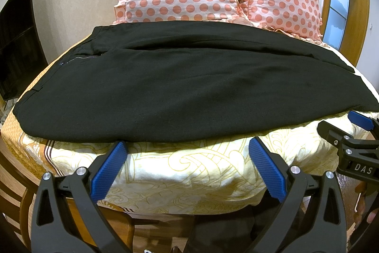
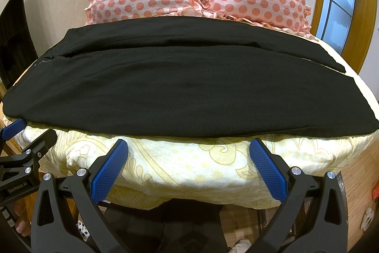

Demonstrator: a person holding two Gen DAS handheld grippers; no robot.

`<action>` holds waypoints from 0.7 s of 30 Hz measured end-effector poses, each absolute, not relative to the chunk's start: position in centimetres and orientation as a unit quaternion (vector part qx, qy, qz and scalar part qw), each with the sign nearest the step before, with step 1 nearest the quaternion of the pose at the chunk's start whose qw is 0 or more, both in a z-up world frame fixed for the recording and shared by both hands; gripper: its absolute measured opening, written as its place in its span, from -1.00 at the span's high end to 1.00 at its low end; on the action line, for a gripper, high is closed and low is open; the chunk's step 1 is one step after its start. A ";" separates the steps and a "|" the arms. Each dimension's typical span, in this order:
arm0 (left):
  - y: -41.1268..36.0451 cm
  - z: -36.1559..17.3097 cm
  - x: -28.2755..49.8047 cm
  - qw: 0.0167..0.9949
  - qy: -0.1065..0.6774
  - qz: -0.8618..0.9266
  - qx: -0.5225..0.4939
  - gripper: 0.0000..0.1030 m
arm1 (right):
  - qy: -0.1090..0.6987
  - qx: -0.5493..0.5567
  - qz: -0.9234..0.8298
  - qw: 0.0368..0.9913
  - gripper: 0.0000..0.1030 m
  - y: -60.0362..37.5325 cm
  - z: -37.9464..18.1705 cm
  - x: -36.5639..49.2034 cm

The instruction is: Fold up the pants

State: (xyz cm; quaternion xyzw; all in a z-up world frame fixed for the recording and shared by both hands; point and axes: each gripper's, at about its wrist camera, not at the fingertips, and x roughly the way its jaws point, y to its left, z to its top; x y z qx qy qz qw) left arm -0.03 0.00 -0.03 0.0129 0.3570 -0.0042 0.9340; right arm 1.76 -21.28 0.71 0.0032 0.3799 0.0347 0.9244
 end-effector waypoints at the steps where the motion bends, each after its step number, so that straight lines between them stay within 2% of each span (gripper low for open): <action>1: 0.0 0.0 0.0 0.934 0.357 -0.004 0.013 -0.97 | 0.380 0.003 0.035 0.924 -0.97 -21.3 0.7 1.8; 21: 0.0 0.1 0.0 0.933 0.359 -0.007 0.014 -0.97 | 0.384 -0.002 0.052 0.922 -0.97 -21.6 1.7 2.5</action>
